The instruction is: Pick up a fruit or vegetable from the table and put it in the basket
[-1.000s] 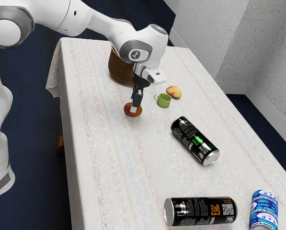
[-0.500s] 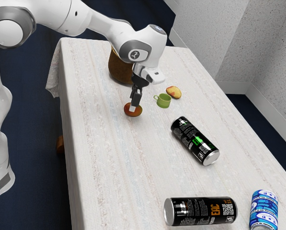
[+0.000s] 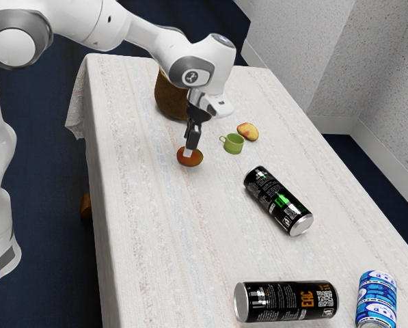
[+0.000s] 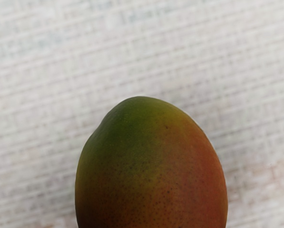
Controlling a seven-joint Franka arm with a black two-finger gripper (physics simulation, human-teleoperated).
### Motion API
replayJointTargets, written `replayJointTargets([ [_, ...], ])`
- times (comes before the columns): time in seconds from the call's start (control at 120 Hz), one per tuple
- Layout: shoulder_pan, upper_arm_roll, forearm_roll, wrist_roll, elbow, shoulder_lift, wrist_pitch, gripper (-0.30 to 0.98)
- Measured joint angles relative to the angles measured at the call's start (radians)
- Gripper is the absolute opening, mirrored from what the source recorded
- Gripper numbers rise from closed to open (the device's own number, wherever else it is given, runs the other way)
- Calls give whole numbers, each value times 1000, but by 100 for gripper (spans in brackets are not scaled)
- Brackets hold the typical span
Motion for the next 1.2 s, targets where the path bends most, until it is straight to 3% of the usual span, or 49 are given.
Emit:
replayJointTargets([
  [1.2, 13, 0, -25, 11, -6, 57, 31, 69],
])
